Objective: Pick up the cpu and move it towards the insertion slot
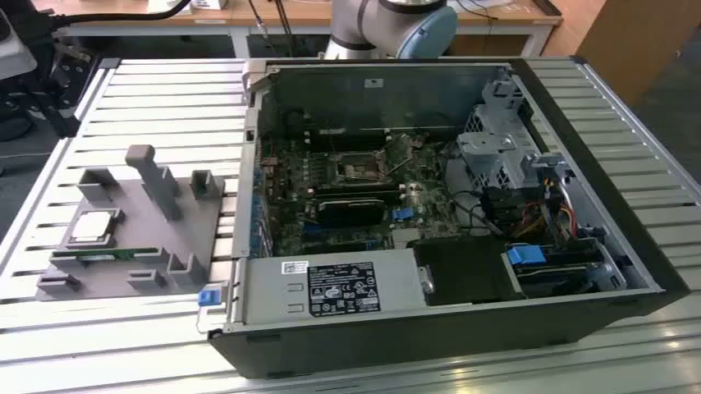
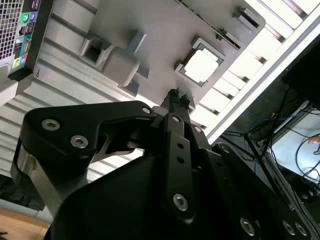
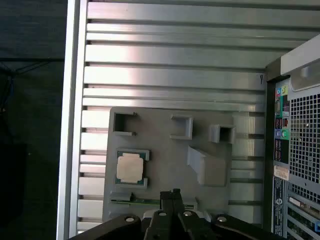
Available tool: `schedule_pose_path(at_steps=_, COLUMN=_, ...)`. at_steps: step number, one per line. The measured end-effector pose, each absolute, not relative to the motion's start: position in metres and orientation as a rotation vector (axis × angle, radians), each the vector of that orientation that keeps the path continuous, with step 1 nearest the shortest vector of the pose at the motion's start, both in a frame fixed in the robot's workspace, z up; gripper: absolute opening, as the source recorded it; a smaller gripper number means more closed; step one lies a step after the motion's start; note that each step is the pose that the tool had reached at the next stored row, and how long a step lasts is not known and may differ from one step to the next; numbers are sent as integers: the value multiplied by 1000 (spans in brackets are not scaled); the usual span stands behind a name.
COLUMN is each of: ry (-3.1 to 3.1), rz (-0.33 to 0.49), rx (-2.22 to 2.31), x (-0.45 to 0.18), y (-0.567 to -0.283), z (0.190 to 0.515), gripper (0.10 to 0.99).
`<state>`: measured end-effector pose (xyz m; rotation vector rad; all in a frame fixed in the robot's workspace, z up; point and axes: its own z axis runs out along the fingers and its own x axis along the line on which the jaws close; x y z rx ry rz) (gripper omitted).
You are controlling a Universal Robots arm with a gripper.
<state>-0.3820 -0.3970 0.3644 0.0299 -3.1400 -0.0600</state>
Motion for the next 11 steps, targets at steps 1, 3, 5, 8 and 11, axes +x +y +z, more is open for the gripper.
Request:
schedule_pose_path(at_steps=1, ry=-3140, rz=-60, rx=30, x=-382, y=-397, z=364, gripper=106)
schedule_pose_path(at_steps=3, ry=-3140, rz=-60, rx=30, x=-382, y=-397, z=364, gripper=106)
schedule_pose_path(at_steps=5, ry=-3140, rz=-60, rx=30, x=-382, y=-397, z=364, gripper=106)
schedule_pose_path(at_steps=8, ry=-3140, rz=-60, rx=30, x=-385, y=-397, z=364, gripper=106)
schedule_pose_path(at_steps=11, ry=-3141, rz=-60, rx=30, x=-395, y=-397, z=363, gripper=106)
